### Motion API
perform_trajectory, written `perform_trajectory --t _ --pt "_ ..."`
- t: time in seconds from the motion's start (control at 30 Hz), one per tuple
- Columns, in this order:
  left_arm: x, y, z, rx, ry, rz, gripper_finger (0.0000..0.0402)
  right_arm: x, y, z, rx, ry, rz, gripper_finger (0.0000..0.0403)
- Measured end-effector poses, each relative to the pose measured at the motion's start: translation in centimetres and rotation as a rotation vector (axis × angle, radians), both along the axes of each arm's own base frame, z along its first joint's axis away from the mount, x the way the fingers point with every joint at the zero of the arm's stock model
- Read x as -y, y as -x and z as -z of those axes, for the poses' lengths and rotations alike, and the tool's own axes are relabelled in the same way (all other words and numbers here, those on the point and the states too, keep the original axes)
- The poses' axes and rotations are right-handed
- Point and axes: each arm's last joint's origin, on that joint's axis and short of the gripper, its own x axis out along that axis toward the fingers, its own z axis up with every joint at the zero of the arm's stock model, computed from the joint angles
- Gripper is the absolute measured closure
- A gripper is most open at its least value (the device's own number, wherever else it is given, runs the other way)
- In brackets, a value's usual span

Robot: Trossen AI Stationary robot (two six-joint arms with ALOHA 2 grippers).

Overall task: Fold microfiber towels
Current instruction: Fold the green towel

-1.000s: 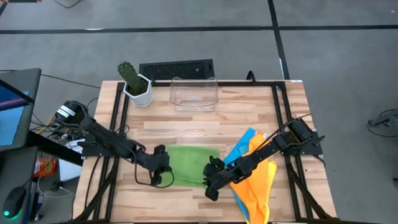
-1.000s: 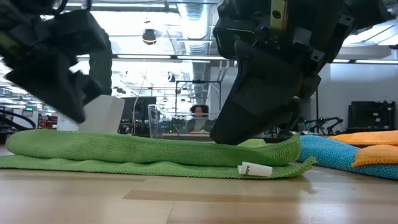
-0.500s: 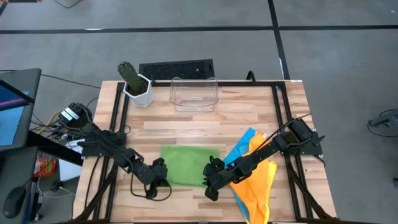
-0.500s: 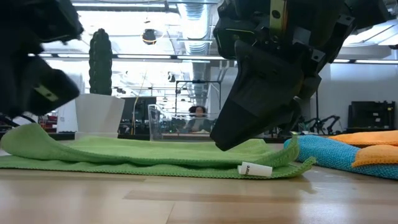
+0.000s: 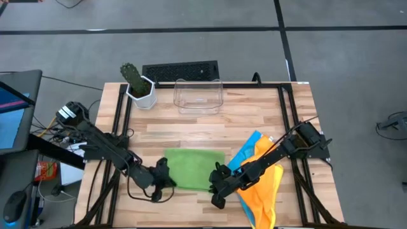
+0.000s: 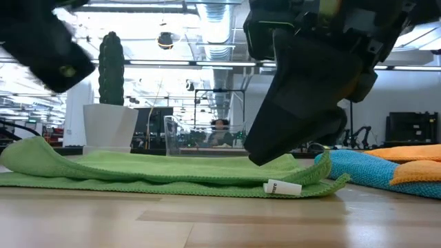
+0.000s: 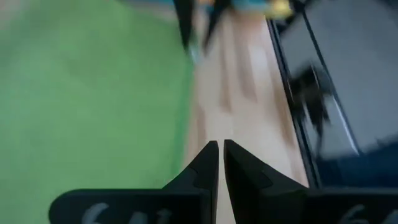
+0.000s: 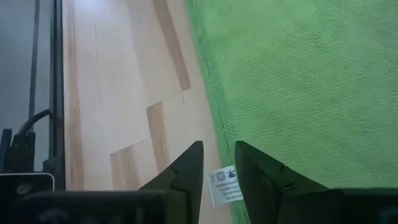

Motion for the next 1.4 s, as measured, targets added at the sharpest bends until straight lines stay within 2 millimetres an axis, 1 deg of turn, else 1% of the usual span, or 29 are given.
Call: perform_trajectory --t 0.1,0.17,0.27,0.4,0.5,0.6,0.77,0.87,1.0,1.07,1.1,1.2,1.3,1.33,1.4 --pt "-0.7 -0.2 0.0 0.046 -0.07 -0.122 0.0386 0.0 0.0 0.0 -0.004 -0.018 0.022 0.0285" --pt "-1.2 -0.4 0.5 0.042 -0.104 -0.17 0.0386 -0.1 0.0 0.0 -0.004 -0.035 0.038 0.0285" --pt "-1.4 -0.9 1.7 -0.01 -0.124 -0.168 0.0386 -0.1 0.0 0.0 -0.001 -0.041 0.047 0.0285" --pt "-1.0 -1.2 3.7 -0.114 -0.079 -0.142 0.0386 -0.2 0.0 -0.1 0.001 -0.05 0.052 0.0285" --pt "-0.7 -1.3 4.6 -0.171 -0.021 -0.128 0.0386 -0.2 0.0 -0.1 -0.002 -0.062 0.066 0.0285" --pt "-0.2 -1.1 4.7 -0.192 0.013 -0.094 0.0386 -0.2 0.0 -0.1 -0.003 -0.066 0.071 0.0285" --pt "1.0 -0.7 3.9 -0.182 0.062 -0.049 0.0386 -0.2 0.0 -0.1 -0.005 -0.063 0.072 0.0285" --pt "1.4 -0.1 4.3 -0.223 0.082 -0.063 0.0386 -0.2 0.0 -0.1 -0.005 -0.062 0.072 0.0285" --pt "1.8 0.7 4.8 -0.271 0.06 -0.059 0.0386 -0.1 0.0 0.0 -0.005 -0.061 0.073 0.0285" --pt "1.9 0.8 4.5 -0.246 0.052 -0.059 0.0386 -0.1 0.0 0.0 -0.005 -0.06 0.075 0.0285" --pt "1.8 0.9 4.0 -0.224 0.051 -0.065 0.0386 -0.1 0.0 0.0 -0.004 -0.061 0.076 0.0285" --pt "1.3 1.0 1.6 -0.112 0.074 -0.095 0.0386 0.2 -0.1 -0.6 0.005 -0.071 0.09 0.0285" --pt "0.2 1.3 -0.6 0.005 0.016 -0.158 0.0386 0.6 -0.2 -1.3 0.017 -0.066 0.106 0.0285" --pt "-0.2 1.5 -1.0 0.026 -0.017 -0.189 0.0386 0.7 -0.1 -1.5 0.017 -0.057 0.115 0.0285" --pt "-1.0 1.7 -0.9 0.012 -0.092 -0.241 0.0386 1.1 -0.1 -1.7 0.006 -0.042 0.128 0.0285"
